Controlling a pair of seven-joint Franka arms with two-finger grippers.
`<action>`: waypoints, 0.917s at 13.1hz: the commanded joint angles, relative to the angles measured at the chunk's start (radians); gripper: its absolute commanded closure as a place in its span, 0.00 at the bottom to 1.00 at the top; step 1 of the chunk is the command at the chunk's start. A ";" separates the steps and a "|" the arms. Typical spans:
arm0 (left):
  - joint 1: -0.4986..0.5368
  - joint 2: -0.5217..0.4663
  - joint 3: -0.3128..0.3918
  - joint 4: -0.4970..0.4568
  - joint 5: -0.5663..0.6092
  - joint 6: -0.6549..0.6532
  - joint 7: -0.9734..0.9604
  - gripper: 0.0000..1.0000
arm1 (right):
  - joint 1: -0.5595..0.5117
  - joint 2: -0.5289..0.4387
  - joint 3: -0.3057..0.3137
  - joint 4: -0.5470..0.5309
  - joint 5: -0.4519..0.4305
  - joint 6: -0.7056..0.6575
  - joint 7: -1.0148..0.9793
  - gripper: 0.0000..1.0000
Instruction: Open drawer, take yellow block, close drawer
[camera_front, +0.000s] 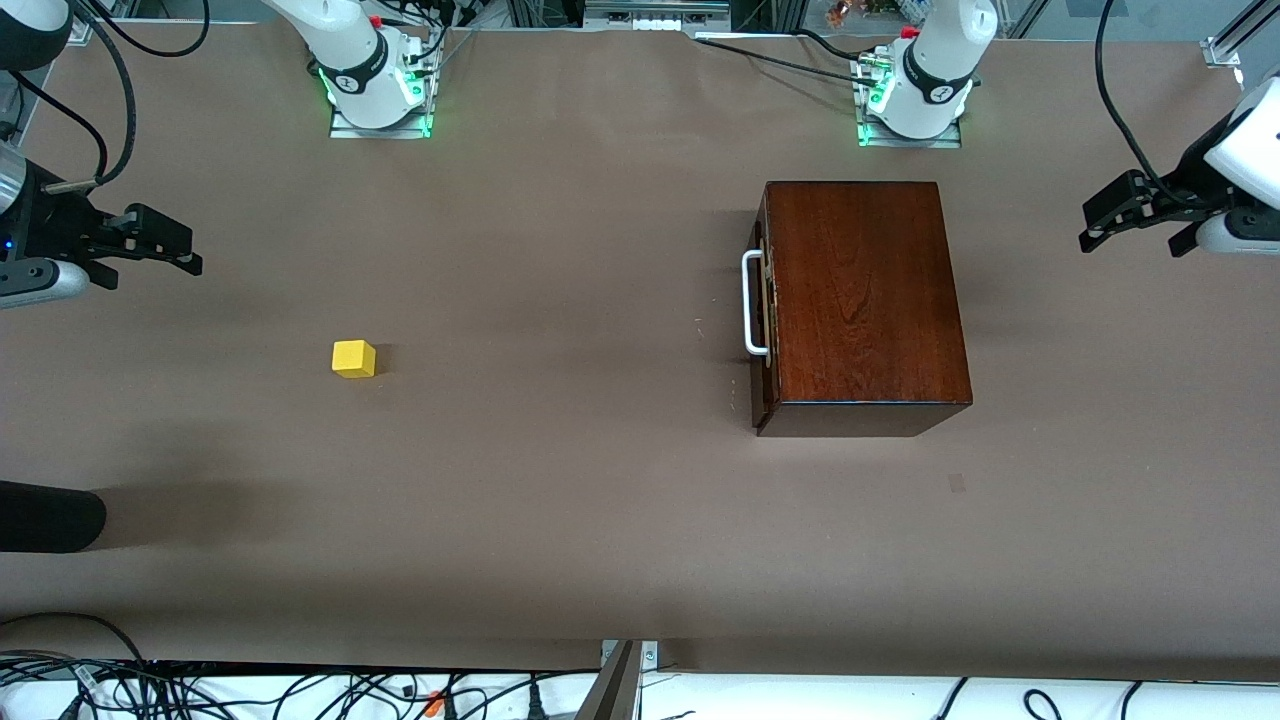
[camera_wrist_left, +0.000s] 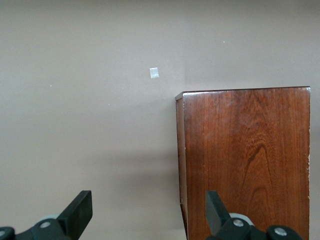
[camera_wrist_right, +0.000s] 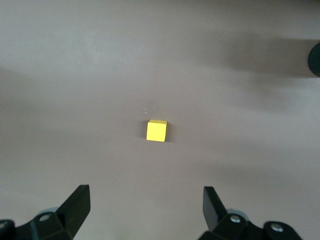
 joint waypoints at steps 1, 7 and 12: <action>-0.015 0.015 0.004 0.036 0.020 -0.036 -0.006 0.00 | -0.012 0.010 0.006 0.027 -0.009 -0.007 -0.015 0.00; -0.016 0.019 0.006 0.037 0.036 -0.048 -0.006 0.00 | -0.012 0.010 0.006 0.025 -0.009 -0.006 -0.016 0.00; -0.016 0.017 0.001 0.037 0.039 -0.054 -0.006 0.00 | -0.012 0.010 0.006 0.025 -0.009 -0.006 -0.016 0.00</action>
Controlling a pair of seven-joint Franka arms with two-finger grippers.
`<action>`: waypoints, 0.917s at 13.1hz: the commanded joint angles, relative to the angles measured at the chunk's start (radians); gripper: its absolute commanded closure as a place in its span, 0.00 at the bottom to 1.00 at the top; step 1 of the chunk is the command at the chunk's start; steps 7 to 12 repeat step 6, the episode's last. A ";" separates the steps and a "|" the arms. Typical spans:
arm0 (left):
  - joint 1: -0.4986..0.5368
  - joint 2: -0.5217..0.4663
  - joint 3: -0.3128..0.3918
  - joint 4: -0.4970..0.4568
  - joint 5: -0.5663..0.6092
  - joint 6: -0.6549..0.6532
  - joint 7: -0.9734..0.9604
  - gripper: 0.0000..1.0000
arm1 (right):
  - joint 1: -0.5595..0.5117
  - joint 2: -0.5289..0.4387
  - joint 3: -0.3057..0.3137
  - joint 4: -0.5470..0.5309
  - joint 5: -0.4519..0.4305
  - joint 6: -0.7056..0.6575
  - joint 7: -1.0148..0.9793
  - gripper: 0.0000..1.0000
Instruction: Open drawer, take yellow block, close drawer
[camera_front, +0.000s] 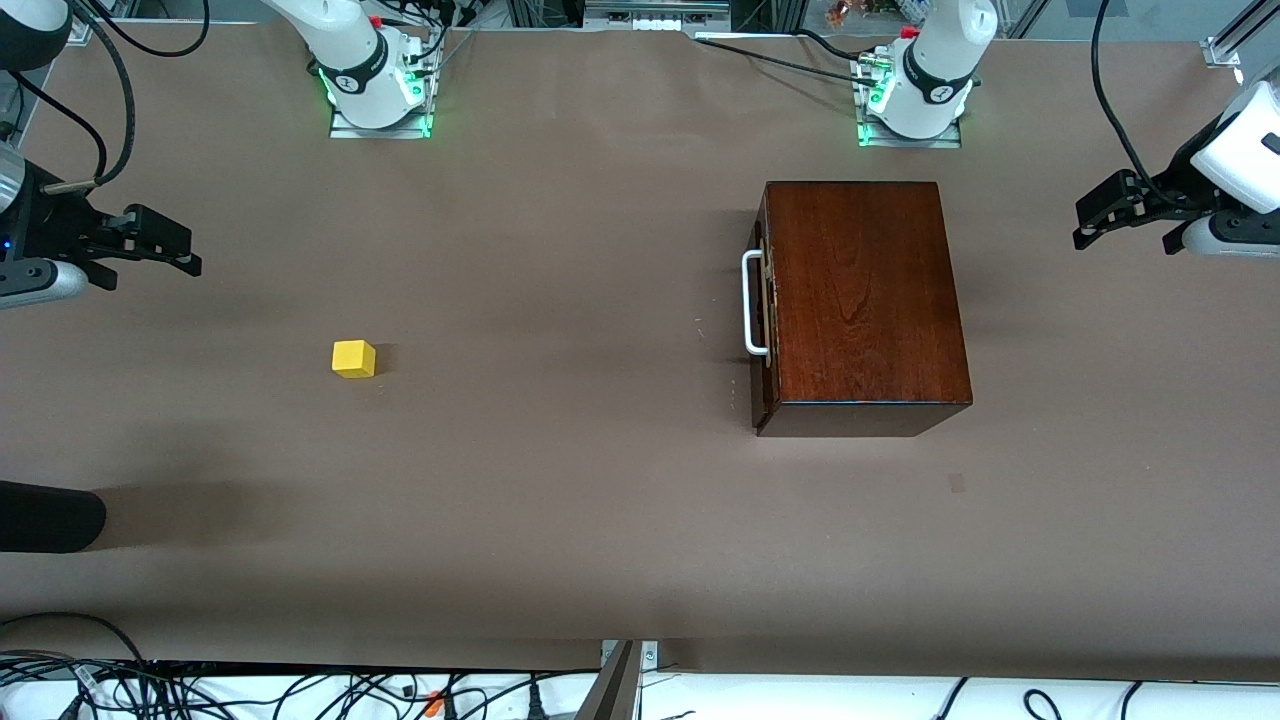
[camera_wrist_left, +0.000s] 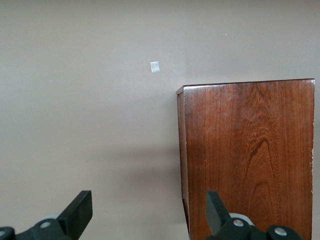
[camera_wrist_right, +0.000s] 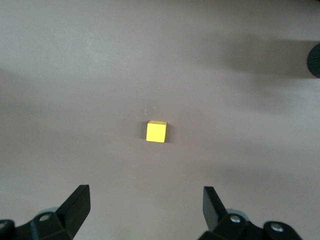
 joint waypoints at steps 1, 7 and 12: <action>-0.011 0.012 0.002 0.030 0.028 -0.031 -0.006 0.00 | -0.011 0.010 0.006 0.025 -0.009 -0.009 -0.016 0.00; -0.011 0.010 -0.009 0.032 0.031 -0.034 -0.006 0.00 | -0.011 0.010 0.004 0.023 -0.009 -0.011 -0.016 0.00; -0.011 0.010 -0.009 0.032 0.031 -0.034 -0.006 0.00 | -0.011 0.010 0.004 0.023 -0.009 -0.011 -0.016 0.00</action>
